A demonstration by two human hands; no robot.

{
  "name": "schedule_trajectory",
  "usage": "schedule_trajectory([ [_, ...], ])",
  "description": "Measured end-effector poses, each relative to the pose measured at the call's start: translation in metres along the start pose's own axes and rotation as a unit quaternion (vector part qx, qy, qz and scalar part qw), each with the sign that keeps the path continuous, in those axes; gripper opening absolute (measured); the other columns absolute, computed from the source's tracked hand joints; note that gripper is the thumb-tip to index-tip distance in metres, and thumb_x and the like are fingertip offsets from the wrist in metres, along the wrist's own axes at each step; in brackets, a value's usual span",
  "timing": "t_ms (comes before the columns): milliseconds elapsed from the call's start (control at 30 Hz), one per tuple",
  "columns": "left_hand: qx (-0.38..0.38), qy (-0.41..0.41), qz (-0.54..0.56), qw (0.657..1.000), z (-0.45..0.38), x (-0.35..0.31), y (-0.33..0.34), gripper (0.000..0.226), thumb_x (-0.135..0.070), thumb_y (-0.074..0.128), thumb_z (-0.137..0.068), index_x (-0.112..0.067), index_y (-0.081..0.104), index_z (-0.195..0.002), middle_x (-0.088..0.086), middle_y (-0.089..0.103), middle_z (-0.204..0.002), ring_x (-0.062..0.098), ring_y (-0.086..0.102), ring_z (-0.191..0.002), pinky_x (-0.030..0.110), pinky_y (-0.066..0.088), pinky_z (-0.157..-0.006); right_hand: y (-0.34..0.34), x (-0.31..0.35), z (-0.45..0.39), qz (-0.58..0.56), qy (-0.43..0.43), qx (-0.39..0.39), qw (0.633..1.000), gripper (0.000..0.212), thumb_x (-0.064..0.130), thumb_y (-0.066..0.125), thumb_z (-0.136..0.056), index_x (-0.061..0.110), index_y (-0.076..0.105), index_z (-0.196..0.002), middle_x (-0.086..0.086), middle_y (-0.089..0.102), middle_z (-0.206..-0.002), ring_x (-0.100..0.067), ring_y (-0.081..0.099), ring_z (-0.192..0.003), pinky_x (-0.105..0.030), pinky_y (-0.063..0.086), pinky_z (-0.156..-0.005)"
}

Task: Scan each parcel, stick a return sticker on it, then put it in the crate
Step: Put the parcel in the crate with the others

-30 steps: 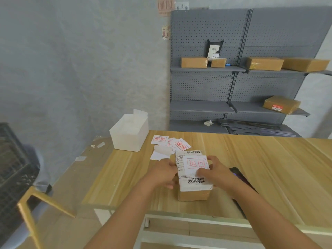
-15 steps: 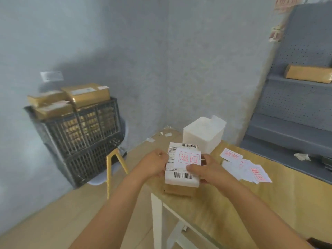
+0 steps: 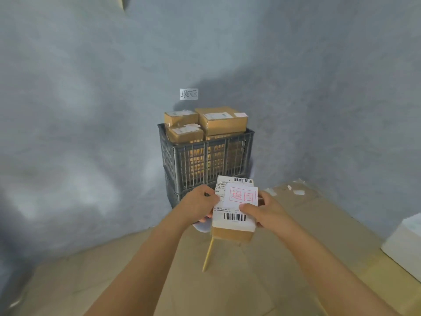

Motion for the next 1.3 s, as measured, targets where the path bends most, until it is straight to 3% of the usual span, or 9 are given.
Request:
schedule_trajectory([
  [133,-0.011,0.01,-0.01,1.0,-0.048,0.016,-0.064,0.01,-0.032,0.048,-0.096,-0.031,0.053,-0.087,-0.002,0.071,-0.095,0.017,0.069,-0.088,0.025,0.054,-0.064,0.048,0.032,-0.067,-0.004,-0.011,-0.003,1.0,0.051,0.024,0.072,-0.082,0.021,0.046,-0.126,0.009,0.061,-0.107,-0.014,0.063,-0.1,-0.036,0.055,-0.085],
  [233,-0.013,0.007,-0.01,1.0,-0.084,0.025,-0.105,0.012,-0.033,0.048,-0.096,-0.025,0.053,-0.105,0.0,0.07,-0.098,0.017,0.069,-0.09,0.027,0.055,-0.067,0.075,0.051,-0.11,-0.002,-0.015,-0.01,1.0,0.05,0.026,0.072,-0.083,0.022,0.047,-0.126,0.005,0.063,-0.111,-0.015,0.063,-0.1,-0.039,0.054,-0.089],
  [367,-0.018,-0.001,-0.002,1.0,-0.128,0.033,-0.143,0.029,-0.035,0.048,-0.097,-0.02,0.047,-0.122,0.0,0.068,-0.104,0.014,0.067,-0.089,0.025,0.053,-0.065,0.099,0.072,-0.164,-0.012,-0.02,-0.016,1.0,0.047,0.028,0.07,-0.084,0.024,0.046,-0.124,0.012,0.059,-0.101,-0.002,0.06,-0.088,-0.019,0.048,-0.063],
  [500,-0.031,-0.009,0.028,0.999,-0.178,0.033,-0.17,0.031,-0.034,0.048,-0.098,-0.02,0.045,-0.125,0.001,0.066,-0.11,0.016,0.066,-0.092,0.027,0.053,-0.068,0.11,0.088,-0.227,-0.014,-0.025,-0.013,1.0,0.044,0.027,0.069,-0.085,0.028,0.044,-0.121,0.015,0.057,-0.1,0.003,0.057,-0.084,-0.012,0.042,-0.055],
  [633,-0.082,-0.002,0.052,0.995,-0.237,0.026,-0.194,0.031,-0.033,0.05,-0.097,-0.02,0.047,-0.125,-0.001,0.065,-0.112,0.013,0.066,-0.089,0.024,0.05,-0.062,0.113,0.107,-0.302,-0.012,-0.037,-0.009,0.999,0.049,0.03,0.071,-0.083,0.028,0.045,-0.124,0.014,0.058,-0.104,0.002,0.058,-0.086,-0.014,0.04,-0.057],
  [800,-0.138,-0.011,0.059,0.989,-0.326,0.015,-0.221,0.029,-0.032,0.049,-0.096,-0.02,0.048,-0.122,-0.001,0.067,-0.108,0.014,0.067,-0.087,0.027,0.055,-0.067,0.112,0.126,-0.405,-0.014,-0.041,-0.01,0.999,0.055,0.034,0.074,-0.079,0.027,0.044,-0.125,0.007,0.06,-0.106,-0.009,0.061,-0.093,-0.03,0.051,-0.076],
  [900,-0.146,-0.029,0.055,0.987,-0.377,0.007,-0.235,0.023,-0.032,0.05,-0.096,-0.022,0.049,-0.117,-0.004,0.067,-0.106,0.015,0.068,-0.086,0.029,0.057,-0.068,0.11,0.139,-0.463,-0.002,-0.044,-0.009,0.999,0.053,0.035,0.073,-0.08,0.027,0.041,-0.121,0.01,0.059,-0.096,-0.006,0.061,-0.085,-0.023,0.046,-0.06],
  [1000,-0.146,-0.038,0.076,0.986,-0.421,0.001,-0.245,0.001,-0.026,0.051,-0.096,-0.027,0.051,-0.096,-0.013,0.064,-0.09,0.008,0.066,-0.076,0.022,0.054,-0.057,0.108,0.153,-0.51,0.035,-0.056,-0.012,0.998,0.05,0.039,0.072,-0.08,0.029,0.038,-0.116,0.015,0.059,-0.09,-0.005,0.062,-0.082,-0.024,0.049,-0.059],
  [1300,-0.146,-0.076,0.069,0.984,-0.499,0.012,-0.255,0.015,-0.027,0.052,-0.096,-0.02,0.052,-0.109,-0.003,0.068,-0.106,0.013,0.069,-0.08,0.023,0.056,-0.054,0.109,0.172,-0.585,0.198,-0.128,-0.066,0.97,0.067,0.04,0.076,-0.076,0.022,0.04,-0.129,0.0,0.056,-0.117,-0.012,0.055,-0.095,-0.015,0.038,-0.056],
])
Point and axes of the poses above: each hand's wrist, its own z-axis away from the middle knuckle, its own y-axis out of the palm, x = y × z, the point moved 7 cm from there along -z, towards the middle knuckle
